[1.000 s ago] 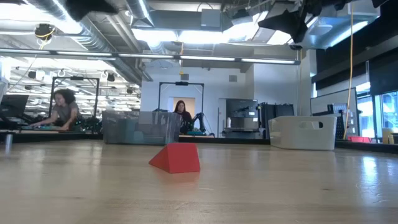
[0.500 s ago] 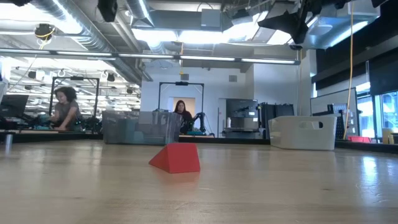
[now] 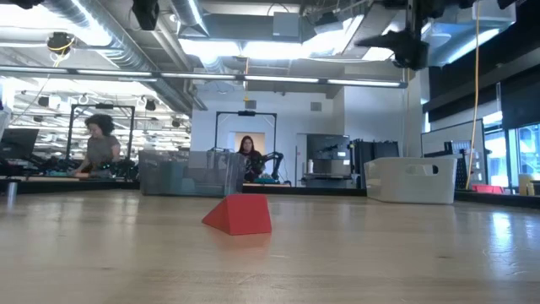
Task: Sort & place blocks by color
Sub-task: Put the red block into the white transparent bin
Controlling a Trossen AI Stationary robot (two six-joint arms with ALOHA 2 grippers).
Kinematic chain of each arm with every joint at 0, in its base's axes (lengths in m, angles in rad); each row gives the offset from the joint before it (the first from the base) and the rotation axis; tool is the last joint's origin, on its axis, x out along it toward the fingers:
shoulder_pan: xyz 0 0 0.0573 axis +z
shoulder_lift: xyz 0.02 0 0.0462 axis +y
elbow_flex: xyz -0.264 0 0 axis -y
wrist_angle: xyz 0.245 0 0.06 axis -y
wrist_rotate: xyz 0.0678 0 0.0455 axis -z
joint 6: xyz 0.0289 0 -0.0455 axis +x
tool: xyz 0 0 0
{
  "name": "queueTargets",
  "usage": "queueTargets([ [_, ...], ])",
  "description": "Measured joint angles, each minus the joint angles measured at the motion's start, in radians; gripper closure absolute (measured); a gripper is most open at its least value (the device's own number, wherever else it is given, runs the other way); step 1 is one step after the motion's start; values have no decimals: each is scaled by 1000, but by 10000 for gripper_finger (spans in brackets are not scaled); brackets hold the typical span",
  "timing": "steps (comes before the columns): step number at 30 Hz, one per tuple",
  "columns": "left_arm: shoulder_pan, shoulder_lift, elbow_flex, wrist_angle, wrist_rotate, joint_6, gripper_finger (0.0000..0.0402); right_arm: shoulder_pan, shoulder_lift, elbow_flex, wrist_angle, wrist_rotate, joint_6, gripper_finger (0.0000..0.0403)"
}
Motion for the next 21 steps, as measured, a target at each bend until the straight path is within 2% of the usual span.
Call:
queueTargets([
  [6,0,0,0,0,0,-4,189,58,247,247,-405,-107,124,61],
  [9,0,0,0,-1,10,-5,189,88,404,387,-525,-131,133,61],
  [13,0,0,1,-1,16,-5,189,120,603,536,-603,-128,179,61],
  [21,0,0,2,0,17,-5,189,176,922,726,-610,-116,327,61],
])
